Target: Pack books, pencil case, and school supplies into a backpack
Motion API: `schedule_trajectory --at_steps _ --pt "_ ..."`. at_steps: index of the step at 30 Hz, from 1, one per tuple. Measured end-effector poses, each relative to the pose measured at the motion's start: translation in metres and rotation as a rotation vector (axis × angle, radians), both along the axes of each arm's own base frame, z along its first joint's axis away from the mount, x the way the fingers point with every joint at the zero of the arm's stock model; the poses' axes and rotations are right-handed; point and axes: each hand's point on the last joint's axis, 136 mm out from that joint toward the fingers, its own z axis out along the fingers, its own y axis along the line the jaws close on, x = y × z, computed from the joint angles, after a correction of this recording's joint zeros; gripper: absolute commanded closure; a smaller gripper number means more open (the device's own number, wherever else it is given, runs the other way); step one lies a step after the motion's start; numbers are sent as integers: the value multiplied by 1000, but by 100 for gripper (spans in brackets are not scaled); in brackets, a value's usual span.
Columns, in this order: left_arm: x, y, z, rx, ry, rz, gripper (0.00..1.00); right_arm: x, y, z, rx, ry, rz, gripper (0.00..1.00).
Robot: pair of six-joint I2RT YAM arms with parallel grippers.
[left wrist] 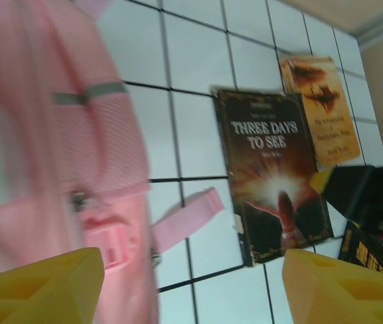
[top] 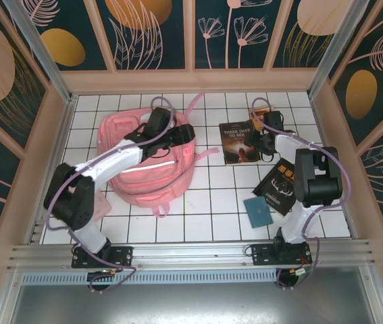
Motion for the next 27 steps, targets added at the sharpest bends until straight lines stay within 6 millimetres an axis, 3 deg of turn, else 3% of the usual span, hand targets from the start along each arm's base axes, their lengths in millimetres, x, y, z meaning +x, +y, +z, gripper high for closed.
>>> schedule_trajectory --at_steps 5,11,21,27 --pt "6 -47 -25 -17 53 -68 38 -5 8 -6 6 18 27 62" --pt "16 -91 -44 -31 78 -113 42 -24 36 -18 22 51 102 69" --pt "31 -114 -73 -18 112 -131 41 -36 44 -10 52 16 135 99" --pt "33 -118 -93 5 145 -137 39 -48 49 1 90 3 162 100"
